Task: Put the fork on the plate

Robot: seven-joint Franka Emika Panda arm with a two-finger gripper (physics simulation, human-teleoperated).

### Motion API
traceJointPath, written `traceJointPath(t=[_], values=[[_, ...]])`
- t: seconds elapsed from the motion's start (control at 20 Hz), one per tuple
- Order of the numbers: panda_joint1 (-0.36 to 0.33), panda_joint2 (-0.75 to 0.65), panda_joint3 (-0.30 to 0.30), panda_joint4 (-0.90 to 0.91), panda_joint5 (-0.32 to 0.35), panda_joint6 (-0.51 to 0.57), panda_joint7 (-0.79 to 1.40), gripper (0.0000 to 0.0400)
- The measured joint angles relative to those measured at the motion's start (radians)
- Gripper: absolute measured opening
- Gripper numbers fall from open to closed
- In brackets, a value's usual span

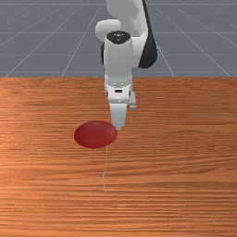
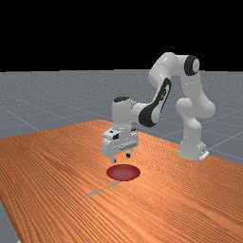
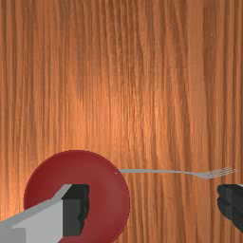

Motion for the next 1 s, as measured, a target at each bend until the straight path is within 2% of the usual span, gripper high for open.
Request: traceJointPath(t=[0.05, 0.1, 0.15, 0.25, 0.3, 0.35, 0.4, 0.5, 0.6, 0.7, 1.0], values=[[0.0, 0.0, 0.0, 0.0, 0.0, 0.0, 0.0, 0.0249], [0.002, -0.003, -0.002, -0.004, 0.006, -0.002, 0.019, 0.0308], [0.003, -0.005, -0.004, -0.006, 0.009, -0.003, 0.031, 0.0344], [0.004, -0.007, -0.005, -0.008, 0.012, -0.003, 0.043, 0.0379], [0.025, -0.081, -0.022, -0.11, 0.037, -0.016, 0.228, 0.0232], [0.046, -0.133, -0.034, -0.166, 0.069, -0.039, 0.405, 0.0142], [0.062, -0.161, -0.045, -0.195, 0.105, -0.062, 0.572, 0.0087], [0.078, -0.183, -0.07, -0.217, 0.189, -0.095, 0.887, 0.0033], [0.08, -0.191, -0.092, -0.23, 0.276, -0.104, 1.141, 0.0012], [0.075, -0.195, -0.1, -0.239, 0.322, -0.101, 1.235, 0.0004], [0.075, -0.197, -0.101, -0.25, 0.351, -0.097, 1.286, 0.0]])
